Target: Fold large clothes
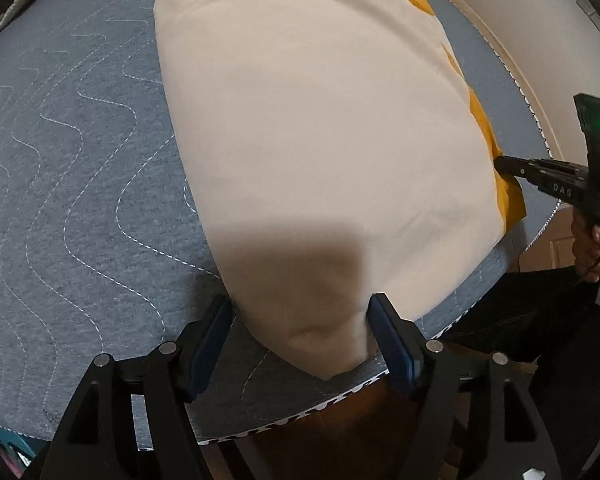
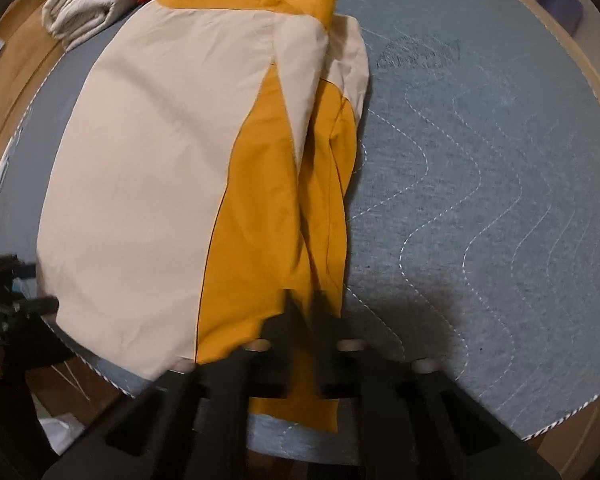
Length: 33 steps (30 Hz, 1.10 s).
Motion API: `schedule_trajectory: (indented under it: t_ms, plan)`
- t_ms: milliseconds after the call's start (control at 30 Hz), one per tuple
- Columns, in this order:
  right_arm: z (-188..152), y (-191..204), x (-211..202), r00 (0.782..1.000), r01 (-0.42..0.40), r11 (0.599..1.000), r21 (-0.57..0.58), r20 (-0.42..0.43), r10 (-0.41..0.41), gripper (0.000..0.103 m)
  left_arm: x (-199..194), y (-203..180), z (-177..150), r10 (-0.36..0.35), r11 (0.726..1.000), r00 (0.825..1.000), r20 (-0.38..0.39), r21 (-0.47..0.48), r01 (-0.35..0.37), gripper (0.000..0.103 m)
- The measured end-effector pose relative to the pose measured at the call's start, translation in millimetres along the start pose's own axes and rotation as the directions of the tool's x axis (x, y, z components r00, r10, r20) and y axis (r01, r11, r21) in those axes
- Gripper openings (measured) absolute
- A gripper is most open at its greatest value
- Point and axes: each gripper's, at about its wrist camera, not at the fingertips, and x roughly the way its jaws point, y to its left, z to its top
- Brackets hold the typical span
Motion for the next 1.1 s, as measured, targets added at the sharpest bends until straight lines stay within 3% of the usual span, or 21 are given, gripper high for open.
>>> schedule_trajectory:
  t_ms: [100, 200, 300, 367, 433, 533, 667, 900, 933, 1000, 1067, 1100]
  plan:
    - [-2, 0, -1, 1.0, 0.014, 1.0, 0.009, -0.001, -0.014, 0.001, -11, 7, 7, -0.035, 0.999, 0.999, 0.011, -0.008, 0.035, 0.069]
    - [4, -2, -9, 1.0, -0.003, 0.999, 0.038, 0.025, 0.002, 0.002, -38, 27, 24, -0.078, 0.994, 0.992, 0.096, -0.066, 0.085, 0.068]
    - [19, -10, -36, 0.982, -0.062, 0.995, 0.078, 0.18, 0.047, 0.015, -46, 55, 42, -0.097, 0.979, 0.984, 0.147, -0.163, 0.12, 0.068]
    - [24, -12, -43, 0.973, -0.074, 0.993, 0.095, 0.226, 0.05, 0.057, -43, 73, 55, -0.096, 0.963, 0.982, 0.161, -0.233, 0.133, 0.068]
    - [34, -16, -37, 0.976, -0.062, 0.992, 0.108, 0.216, 0.037, 0.068, -36, 91, 69, -0.12, 0.935, 0.977, 0.174, -0.31, 0.171, 0.068]
    - [48, -14, -13, 0.989, -0.077, 0.989, 0.123, 0.137, 0.06, 0.068, -18, 114, 82, -0.185, 0.878, 0.966, 0.183, -0.41, 0.246, 0.068]
    - [56, -21, 26, 0.995, -0.102, 0.976, 0.191, 0.015, 0.101, 0.068, 3, 134, 99, -0.268, 0.818, 0.943, 0.198, -0.471, 0.331, 0.077]
    - [61, -47, 51, 0.978, -0.187, 0.92, 0.346, -0.02, 0.206, 0.068, 25, 143, 121, -0.352, 0.782, 0.902, 0.25, -0.451, 0.43, 0.076]
    - [60, -48, 52, 0.977, -0.191, 0.918, 0.349, -0.02, 0.211, 0.066, 25, 141, 125, -0.351, 0.784, 0.898, 0.267, -0.441, 0.437, 0.073]
    - [60, -46, 51, 0.973, -0.216, 0.915, 0.34, -0.01, 0.233, 0.049, 22, 139, 130, -0.331, 0.796, 0.9, 0.283, -0.428, 0.428, 0.063]
    - [62, -41, 46, 0.971, -0.23, 0.915, 0.332, 0.014, 0.239, 0.024, 18, 136, 134, -0.309, 0.812, 0.905, 0.292, -0.415, 0.411, 0.054]
    - [64, -37, 44, 0.971, -0.232, 0.916, 0.327, 0.021, 0.239, 0.021, 13, 133, 135, -0.303, 0.817, 0.906, 0.297, -0.408, 0.407, 0.047]
